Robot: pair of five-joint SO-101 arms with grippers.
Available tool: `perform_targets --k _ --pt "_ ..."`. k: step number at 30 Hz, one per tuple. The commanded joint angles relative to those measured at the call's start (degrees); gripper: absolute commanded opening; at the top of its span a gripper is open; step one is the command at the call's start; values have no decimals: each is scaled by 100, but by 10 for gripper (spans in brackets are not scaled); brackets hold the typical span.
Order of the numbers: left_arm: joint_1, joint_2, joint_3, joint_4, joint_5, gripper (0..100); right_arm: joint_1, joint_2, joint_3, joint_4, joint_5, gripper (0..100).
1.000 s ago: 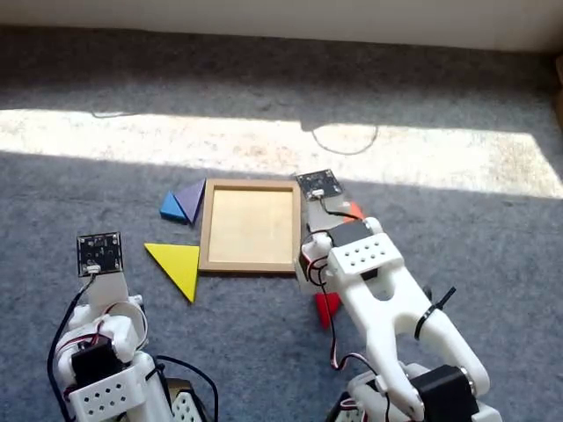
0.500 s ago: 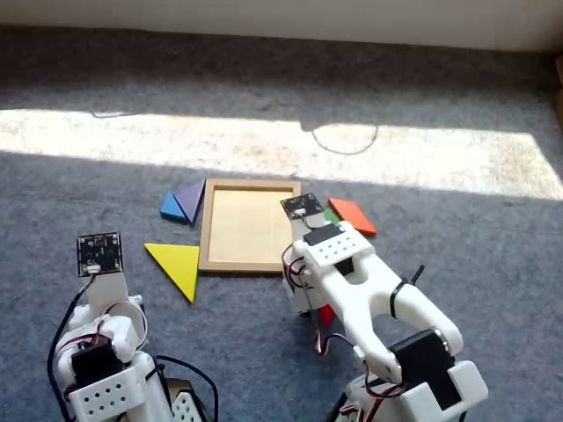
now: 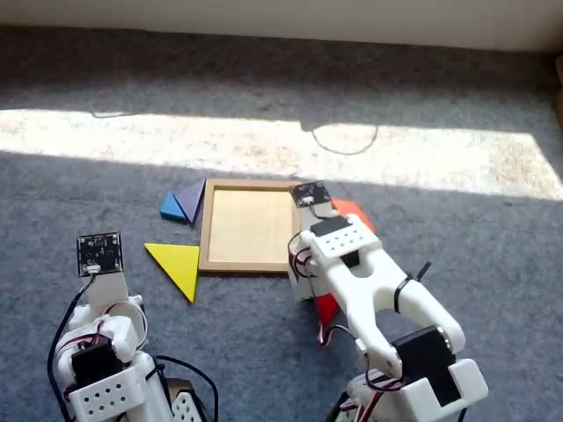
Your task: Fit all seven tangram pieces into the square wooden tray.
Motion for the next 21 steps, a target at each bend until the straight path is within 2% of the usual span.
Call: perform_targets --k 1,5,16,21 --pt "-57 -180 119 44 9 6 136 -13 -426 -127 -18 327" --pt "-57 -180 119 44 9 6 136 -4 -409 -171 290 326" --pt "-57 -180 119 44 9 6 -224 13 -198 -171 325 325" --pt "-57 -180 119 44 9 6 -242 4 92 -497 325 324"
